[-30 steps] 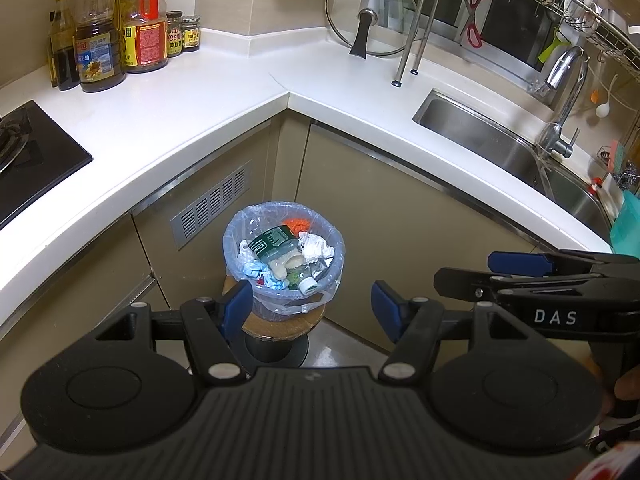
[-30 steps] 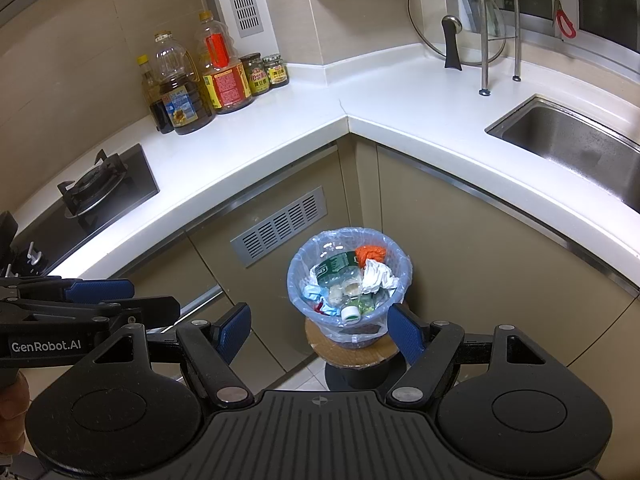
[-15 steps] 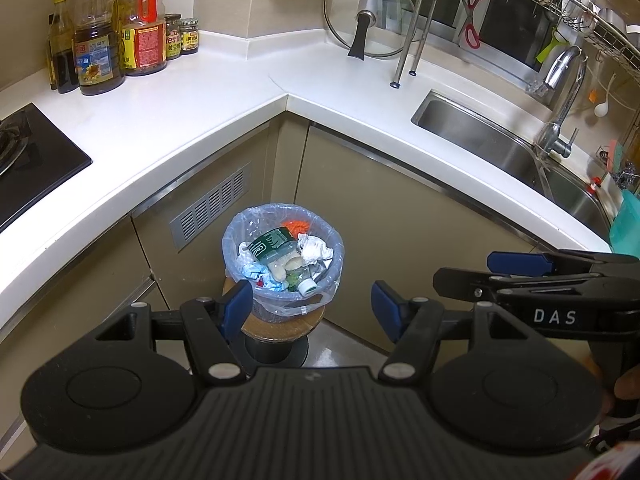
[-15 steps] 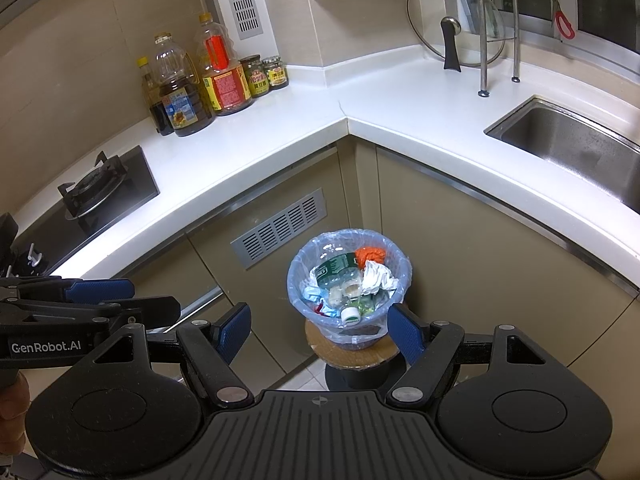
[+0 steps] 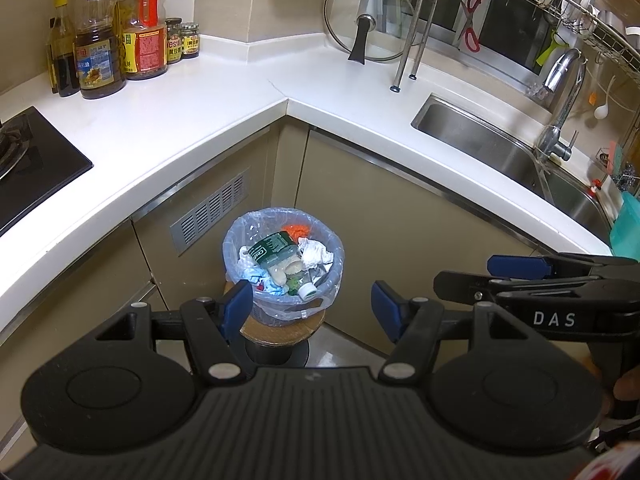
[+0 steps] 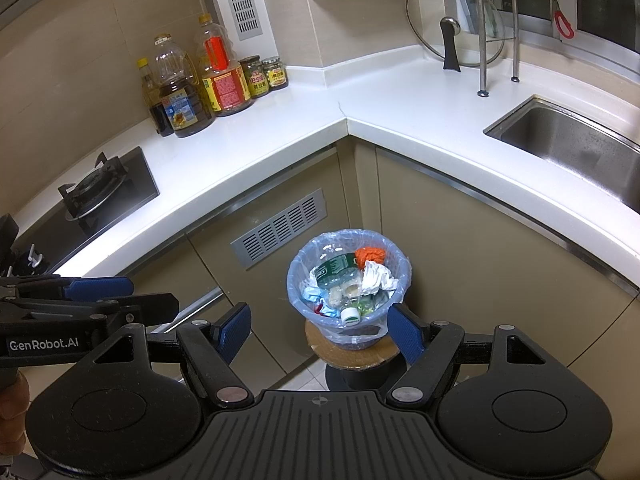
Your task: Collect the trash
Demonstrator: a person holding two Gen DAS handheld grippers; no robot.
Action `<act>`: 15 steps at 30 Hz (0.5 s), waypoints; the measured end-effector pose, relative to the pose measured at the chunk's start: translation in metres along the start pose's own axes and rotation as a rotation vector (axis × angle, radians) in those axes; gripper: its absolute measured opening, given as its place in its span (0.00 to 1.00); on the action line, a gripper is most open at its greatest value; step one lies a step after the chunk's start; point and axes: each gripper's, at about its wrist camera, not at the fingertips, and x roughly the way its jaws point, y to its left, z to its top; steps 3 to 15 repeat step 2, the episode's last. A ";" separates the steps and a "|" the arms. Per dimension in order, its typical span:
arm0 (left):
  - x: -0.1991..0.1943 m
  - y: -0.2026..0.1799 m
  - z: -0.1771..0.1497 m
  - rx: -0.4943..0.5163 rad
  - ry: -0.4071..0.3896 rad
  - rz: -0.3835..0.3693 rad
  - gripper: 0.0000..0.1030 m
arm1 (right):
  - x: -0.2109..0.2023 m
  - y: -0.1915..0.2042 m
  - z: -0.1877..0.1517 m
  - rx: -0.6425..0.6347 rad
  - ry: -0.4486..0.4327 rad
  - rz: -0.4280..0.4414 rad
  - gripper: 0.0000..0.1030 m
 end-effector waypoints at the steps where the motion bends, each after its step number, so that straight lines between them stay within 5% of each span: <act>1: 0.000 0.000 0.000 0.000 0.000 0.002 0.61 | 0.000 0.001 0.000 0.000 0.001 0.000 0.73; 15: 0.001 0.000 0.001 -0.002 0.000 0.001 0.61 | 0.000 0.000 0.001 -0.001 0.000 0.000 0.73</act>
